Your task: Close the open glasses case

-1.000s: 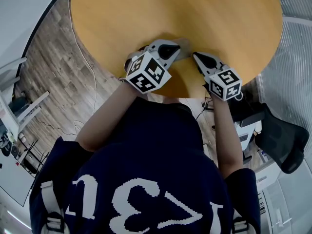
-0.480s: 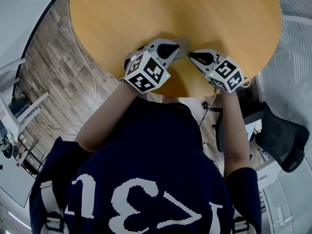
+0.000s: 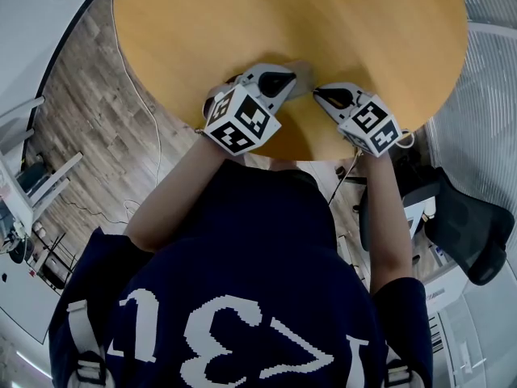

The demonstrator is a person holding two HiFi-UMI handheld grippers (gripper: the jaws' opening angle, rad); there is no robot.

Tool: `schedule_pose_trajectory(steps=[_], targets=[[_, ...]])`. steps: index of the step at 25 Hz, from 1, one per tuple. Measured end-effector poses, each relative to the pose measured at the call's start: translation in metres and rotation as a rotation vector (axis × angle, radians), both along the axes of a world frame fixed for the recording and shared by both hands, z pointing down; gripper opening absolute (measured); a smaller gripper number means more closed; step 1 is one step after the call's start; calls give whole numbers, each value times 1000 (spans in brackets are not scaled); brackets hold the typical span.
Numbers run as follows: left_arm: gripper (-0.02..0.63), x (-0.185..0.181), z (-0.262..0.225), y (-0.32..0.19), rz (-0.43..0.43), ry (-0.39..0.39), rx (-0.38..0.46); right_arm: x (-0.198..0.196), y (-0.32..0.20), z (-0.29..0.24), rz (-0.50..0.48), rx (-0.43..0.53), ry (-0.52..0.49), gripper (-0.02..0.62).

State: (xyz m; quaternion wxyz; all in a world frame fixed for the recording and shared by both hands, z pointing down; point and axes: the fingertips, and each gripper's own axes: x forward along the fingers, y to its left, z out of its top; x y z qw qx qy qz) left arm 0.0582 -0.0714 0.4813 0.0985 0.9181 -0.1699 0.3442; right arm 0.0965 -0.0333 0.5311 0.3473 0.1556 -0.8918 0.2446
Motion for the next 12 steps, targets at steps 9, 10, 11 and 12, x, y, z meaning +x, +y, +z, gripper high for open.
schedule_pose_trajectory(steps=[9, 10, 11, 12], targets=[[12, 0, 1, 0, -2, -2, 0, 0, -5, -2, 70, -18, -83, 48], [12, -1, 1, -1, -2, -3, 1, -1, -6, -3, 74, -21, -89, 46], [12, -1, 1, 0, -2, -2, 1, -1, -6, -3, 73, -24, -89, 40], [12, -2, 0, 0, -2, -2, 1, -1, -6, -4, 70, -23, -86, 31]])
